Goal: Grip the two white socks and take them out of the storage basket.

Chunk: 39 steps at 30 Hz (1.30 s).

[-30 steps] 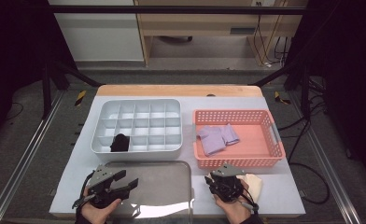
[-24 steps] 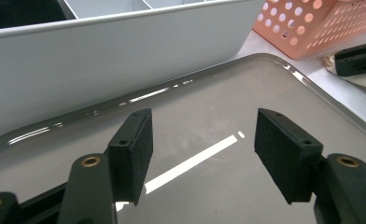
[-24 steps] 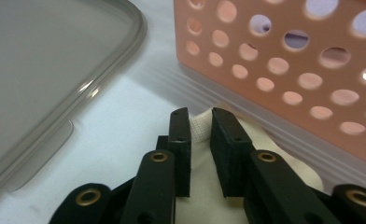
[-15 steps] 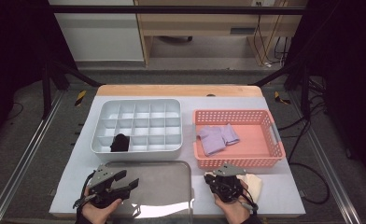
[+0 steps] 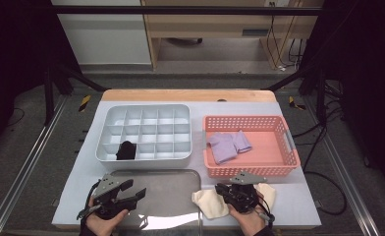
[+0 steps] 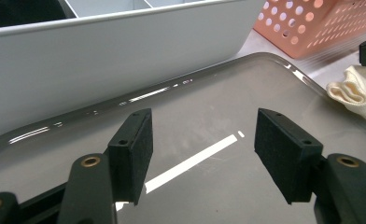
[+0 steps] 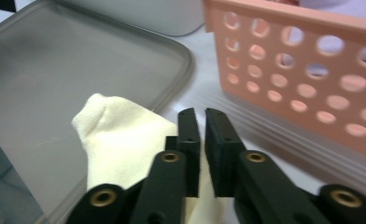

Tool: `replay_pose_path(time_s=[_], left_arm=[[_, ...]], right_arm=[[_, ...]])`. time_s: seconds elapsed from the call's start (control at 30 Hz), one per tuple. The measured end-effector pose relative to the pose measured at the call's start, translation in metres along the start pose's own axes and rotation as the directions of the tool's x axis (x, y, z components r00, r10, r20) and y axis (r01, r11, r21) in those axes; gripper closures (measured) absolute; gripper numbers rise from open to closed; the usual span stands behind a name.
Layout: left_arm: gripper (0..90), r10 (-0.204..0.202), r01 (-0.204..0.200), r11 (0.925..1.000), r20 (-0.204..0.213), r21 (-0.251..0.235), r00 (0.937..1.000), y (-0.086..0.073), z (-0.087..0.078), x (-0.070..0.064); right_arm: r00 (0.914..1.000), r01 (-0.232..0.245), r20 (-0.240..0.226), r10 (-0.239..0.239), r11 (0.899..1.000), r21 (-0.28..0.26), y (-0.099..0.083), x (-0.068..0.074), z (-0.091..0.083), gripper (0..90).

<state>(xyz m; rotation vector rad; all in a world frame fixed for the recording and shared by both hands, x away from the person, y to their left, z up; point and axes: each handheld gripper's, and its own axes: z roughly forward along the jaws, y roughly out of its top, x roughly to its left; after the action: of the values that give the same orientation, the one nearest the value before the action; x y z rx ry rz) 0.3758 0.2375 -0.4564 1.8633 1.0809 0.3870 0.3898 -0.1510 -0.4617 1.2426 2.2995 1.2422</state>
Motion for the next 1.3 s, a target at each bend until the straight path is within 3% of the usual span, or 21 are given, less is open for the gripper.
replay_pose_path(time_s=[0.07,0.17,0.23,0.27,0.47,0.67,0.77,0.9,1.07,1.17,1.3], left_arm=[[36.5,0.003,-0.003,1.0,0.0,0.0,1.0,0.0,0.0,0.0],[36.5,0.004,-0.004,1.0,0.0,0.0,1.0,0.0,0.0,0.0],[36.4,0.004,-0.004,1.0,0.0,0.001,1.0,0.0,0.0,0.0],[36.3,0.004,-0.004,1.0,0.0,0.001,1.0,0.0,0.0,0.0],[36.3,0.005,-0.005,1.0,0.0,0.001,1.0,0.0,0.0,0.0],[36.4,0.002,-0.002,1.0,0.001,0.001,1.0,0.0,0.0,0.0],[36.4,0.005,-0.005,1.0,0.0,0.002,1.0,0.0,0.0,0.0],[36.3,0.003,-0.003,1.0,0.0,0.003,1.0,0.0,0.0,0.0],[36.4,0.003,-0.003,1.0,0.001,0.002,1.0,0.0,0.0,0.0],[36.4,0.005,-0.005,1.0,0.0,0.002,1.0,0.0,0.0,0.0],[36.3,0.004,-0.004,1.0,0.001,0.001,1.0,0.0,0.0,0.0]], right_arm=[[0.9998,0.018,-0.012,-0.017,1.0,0.006,0.0,0.005,0.002,80.2],[0.9985,0.053,-0.016,-0.052,0.998,0.028,-0.002,0.012,0.011,68.8],[0.9979,0.064,-0.007,-0.064,0.997,0.039,-0.003,0.014,0.015,67.1],[0.9962,0.087,-0.005,-0.087,0.992,0.089,-0.006,0.017,0.025,71.0],[0.9933,0.113,-0.033,-0.11,0.988,0.106,-0.005,0.021,0.025,89.3],[0.9963,0.078,-0.04,-0.076,0.995,0.056,0.001,0.016,0.007,90.0],[0.9973,0.073,-0.004,-0.073,0.997,0.023,0.003,0.009,-0.006,90.0],[0.9968,0.054,0.057,-0.056,0.998,0.031,0.0,-0.004,-0.01,90.0],[0.9772,0.068,0.191,-0.093,0.989,0.133,-0.006,-0.015,0.0,90.0],[0.9759,0.056,0.201,-0.085,0.987,0.15,-0.008,-0.018,0.003,89.2],[0.9793,0.053,0.189,-0.072,0.993,0.104,-0.005,-0.016,-0.005,84.5]])
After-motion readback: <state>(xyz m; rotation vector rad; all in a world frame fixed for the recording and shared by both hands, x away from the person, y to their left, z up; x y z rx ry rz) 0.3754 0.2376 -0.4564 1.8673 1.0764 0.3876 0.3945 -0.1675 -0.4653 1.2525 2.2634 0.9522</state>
